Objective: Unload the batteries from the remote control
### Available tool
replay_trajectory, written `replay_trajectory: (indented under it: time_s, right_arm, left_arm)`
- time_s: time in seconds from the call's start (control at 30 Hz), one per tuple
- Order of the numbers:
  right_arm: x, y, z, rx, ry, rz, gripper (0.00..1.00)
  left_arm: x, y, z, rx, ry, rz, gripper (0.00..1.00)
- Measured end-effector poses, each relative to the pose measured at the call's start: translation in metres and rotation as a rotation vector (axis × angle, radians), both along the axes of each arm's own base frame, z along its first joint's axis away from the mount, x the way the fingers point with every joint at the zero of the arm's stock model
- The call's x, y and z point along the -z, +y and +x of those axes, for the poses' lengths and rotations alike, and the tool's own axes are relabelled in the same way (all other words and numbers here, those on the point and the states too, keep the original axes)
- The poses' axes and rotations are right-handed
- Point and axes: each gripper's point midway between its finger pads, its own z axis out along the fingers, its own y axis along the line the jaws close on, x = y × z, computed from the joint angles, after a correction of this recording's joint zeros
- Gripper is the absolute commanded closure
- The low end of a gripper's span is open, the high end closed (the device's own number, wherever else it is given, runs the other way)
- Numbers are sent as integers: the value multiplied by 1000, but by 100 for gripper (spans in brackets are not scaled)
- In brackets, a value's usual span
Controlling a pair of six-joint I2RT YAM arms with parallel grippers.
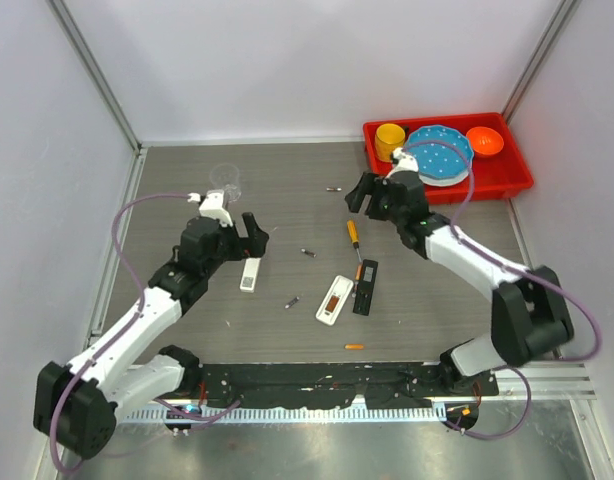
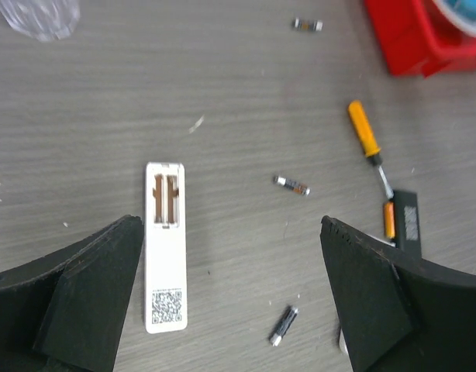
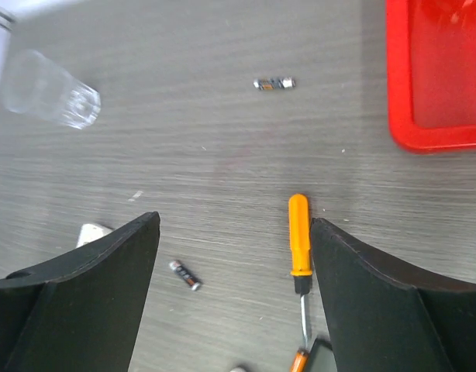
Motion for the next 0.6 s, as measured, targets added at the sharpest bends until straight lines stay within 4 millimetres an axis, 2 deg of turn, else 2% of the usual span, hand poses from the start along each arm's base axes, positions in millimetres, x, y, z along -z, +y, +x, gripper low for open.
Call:
replay_trajectory:
  time_s: [0.1,0.27,0.4,0.6]
  right_arm:
    - [-50,-17,-15,46,-123,25,0]
    - [-90,-48,-43,120,-250,10,1]
    - [-94,-72,-59,188,-277,-38,0]
    - [-76,-95,-74,248,-267,-113,1]
  left_arm:
    - [-28,11,-2,-39,-96,-10,0]
    - [-47,26,-3,-86,-174,17,0]
    - [-44,34,-3,-122,-178,38,0]
    - [-24,44,-6,-159,-143,81,0]
